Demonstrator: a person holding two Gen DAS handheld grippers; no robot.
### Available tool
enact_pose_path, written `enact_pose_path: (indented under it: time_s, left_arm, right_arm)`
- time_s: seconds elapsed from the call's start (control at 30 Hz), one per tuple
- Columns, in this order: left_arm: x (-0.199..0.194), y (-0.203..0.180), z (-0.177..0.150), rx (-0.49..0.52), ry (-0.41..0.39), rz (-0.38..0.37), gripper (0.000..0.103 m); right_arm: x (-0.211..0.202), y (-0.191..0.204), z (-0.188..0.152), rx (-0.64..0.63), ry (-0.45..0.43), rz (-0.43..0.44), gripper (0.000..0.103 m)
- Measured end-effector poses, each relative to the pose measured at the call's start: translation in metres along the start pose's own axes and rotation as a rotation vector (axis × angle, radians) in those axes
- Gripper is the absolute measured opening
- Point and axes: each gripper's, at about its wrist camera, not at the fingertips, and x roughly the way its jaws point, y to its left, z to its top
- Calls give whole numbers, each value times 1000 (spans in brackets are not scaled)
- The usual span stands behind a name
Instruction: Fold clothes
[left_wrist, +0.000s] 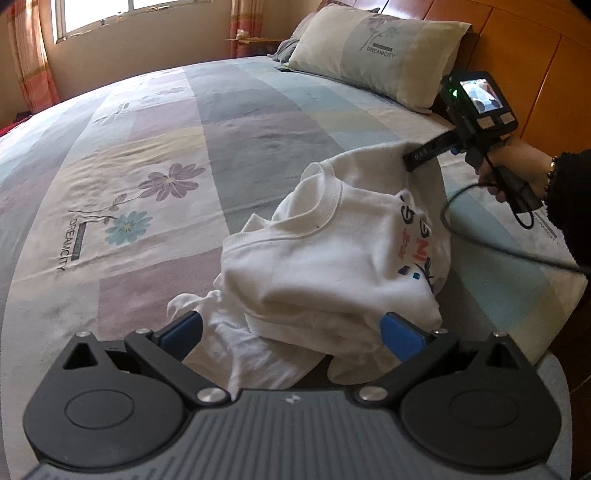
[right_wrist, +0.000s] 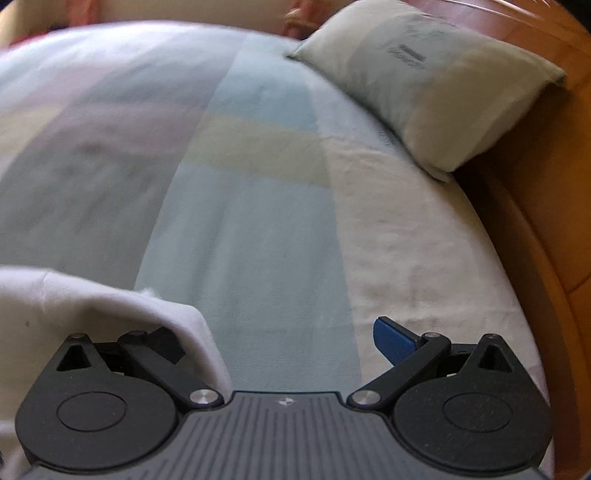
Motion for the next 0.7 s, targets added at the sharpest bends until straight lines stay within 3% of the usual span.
enact_pose_path:
  time_s: [0.23, 0.33, 0.47, 0.6, 0.7]
  left_arm:
    - [-7, 2, -6, -12, -2, 10, 102]
    - [-11, 1, -11, -19, -1, 6, 102]
    - [-15, -2, -19, -16, 3, 5, 102]
    - [-18, -2, -25, -19, 8, -2, 102]
    - [-17, -4, -27, -18, 12, -7, 102]
  right_arm:
    - [-51, 13, -24, -6, -43, 164, 103]
    - [-61, 14, -31, 21, -10, 215, 103]
    - [-51, 2, -50, 129, 50, 220, 103]
    - [-44, -8, -81, 276, 112, 301, 103]
    - [-52, 3, -100, 323, 111, 345, 103]
